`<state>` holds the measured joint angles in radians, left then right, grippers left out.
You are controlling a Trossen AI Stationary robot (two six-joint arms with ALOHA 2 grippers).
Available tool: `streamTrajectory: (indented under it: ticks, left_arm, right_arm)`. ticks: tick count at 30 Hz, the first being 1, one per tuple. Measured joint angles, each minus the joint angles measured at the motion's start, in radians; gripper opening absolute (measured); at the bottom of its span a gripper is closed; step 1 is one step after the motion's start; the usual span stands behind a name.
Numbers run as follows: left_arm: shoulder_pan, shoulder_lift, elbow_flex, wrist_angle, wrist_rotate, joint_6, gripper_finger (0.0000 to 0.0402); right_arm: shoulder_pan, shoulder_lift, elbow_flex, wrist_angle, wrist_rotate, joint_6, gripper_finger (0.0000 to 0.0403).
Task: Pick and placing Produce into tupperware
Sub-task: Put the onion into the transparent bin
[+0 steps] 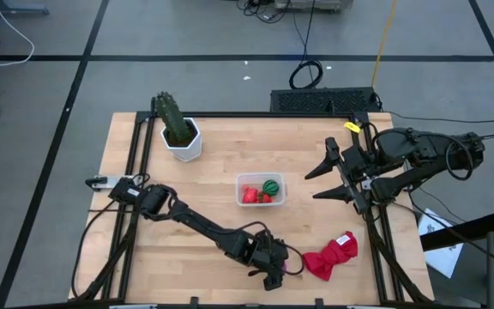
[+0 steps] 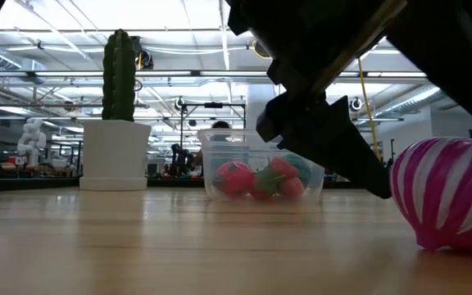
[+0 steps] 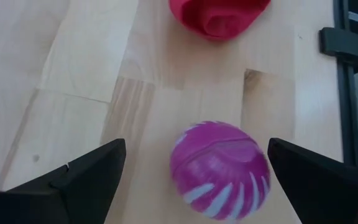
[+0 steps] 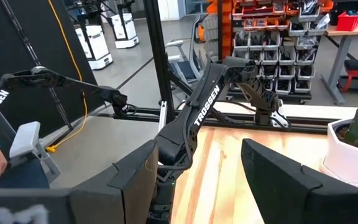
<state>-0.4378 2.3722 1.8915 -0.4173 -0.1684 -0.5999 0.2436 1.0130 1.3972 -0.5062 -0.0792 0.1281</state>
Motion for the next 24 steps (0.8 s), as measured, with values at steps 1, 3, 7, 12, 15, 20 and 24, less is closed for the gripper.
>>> streamTrajectory:
  ticks: [1, 3, 7, 12, 15, 20, 24]
  left_arm:
    - [0.001, 0.0, 0.0, 0.001, -0.001, 0.004, 0.0399]
    - [0.002, 0.0, 0.0, 0.001, -0.002, 0.008, 0.0399]
    - [0.003, 0.014, 0.0, 0.001, 0.017, 0.012, 0.0399]
    - [0.003, 0.034, 0.001, 0.002, 0.051, -0.008, 0.0399]
    - [0.003, 0.034, 0.001, 0.003, 0.038, -0.015, 0.0399]
    - [0.006, 0.035, 0.001, 0.011, 0.026, -0.006, 0.0399]
    - [0.006, 0.035, 0.001, -0.013, 0.028, -0.004, 0.0399]
  right_arm:
    - [0.0, 0.0, 0.0, 0.0, 0.0, -0.006, 0.0224]
    - [0.0, 0.0, 0.0, 0.0, 0.0, -0.009, 0.0224]
    - [0.0, 0.0, 0.0, 0.0, 0.0, -0.009, 0.0224]
    - [0.0, 0.0, 0.0, -0.001, 0.0, -0.01, 0.0224]
    - [0.0, 0.0, 0.0, -0.001, 0.0, -0.01, 0.0224]
    - [-0.001, 0.0, 0.0, -0.001, 0.004, -0.013, 0.0224]
    - [-0.001, 0.0, 0.0, -0.001, 0.004, -0.013, 0.0224]
